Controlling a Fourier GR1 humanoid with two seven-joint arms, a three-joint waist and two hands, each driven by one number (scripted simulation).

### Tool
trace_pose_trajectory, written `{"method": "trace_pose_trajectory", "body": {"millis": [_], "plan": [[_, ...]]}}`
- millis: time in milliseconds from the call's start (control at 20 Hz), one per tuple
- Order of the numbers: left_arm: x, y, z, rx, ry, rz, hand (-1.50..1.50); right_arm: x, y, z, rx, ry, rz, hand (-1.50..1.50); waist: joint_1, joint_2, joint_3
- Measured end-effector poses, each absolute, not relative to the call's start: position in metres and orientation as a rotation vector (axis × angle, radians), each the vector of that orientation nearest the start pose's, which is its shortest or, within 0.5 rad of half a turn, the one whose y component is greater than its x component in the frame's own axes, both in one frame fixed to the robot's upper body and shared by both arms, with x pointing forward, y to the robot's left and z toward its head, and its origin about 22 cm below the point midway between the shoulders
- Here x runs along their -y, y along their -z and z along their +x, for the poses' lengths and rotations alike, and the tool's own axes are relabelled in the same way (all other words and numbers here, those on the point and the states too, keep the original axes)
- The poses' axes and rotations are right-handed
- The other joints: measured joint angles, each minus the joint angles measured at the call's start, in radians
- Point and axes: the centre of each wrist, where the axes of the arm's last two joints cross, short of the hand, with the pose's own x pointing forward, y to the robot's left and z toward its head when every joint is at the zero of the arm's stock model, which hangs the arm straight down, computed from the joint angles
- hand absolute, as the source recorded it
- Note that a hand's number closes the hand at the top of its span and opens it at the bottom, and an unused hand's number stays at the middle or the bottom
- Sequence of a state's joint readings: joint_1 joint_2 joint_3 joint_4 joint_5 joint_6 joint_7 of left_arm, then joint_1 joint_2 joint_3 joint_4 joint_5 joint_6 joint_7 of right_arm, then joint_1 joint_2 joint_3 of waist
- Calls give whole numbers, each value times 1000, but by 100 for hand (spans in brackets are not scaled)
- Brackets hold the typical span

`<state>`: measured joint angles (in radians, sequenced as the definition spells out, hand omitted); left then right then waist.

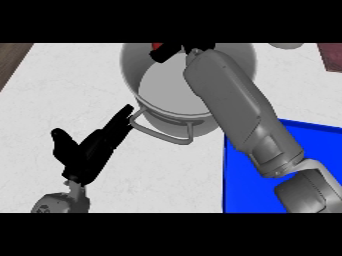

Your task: Pick the tomato from the tray and place it in the pot

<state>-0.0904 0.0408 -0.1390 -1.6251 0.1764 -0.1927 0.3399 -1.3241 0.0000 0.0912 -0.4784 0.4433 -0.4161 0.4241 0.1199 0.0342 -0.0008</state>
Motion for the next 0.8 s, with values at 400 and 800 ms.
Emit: {"method": "trace_pose_trajectory", "body": {"millis": [400, 800], "plan": [[-189, -29, 259, 1338, 270, -359, 0, 49, -160, 449, 1592, -263, -453, -150, 17, 5, 0], [-195, -31, 260, 1339, 247, -339, 0, 52, -147, 452, 1672, -131, -518, -150, -10, -4, 0]]}}
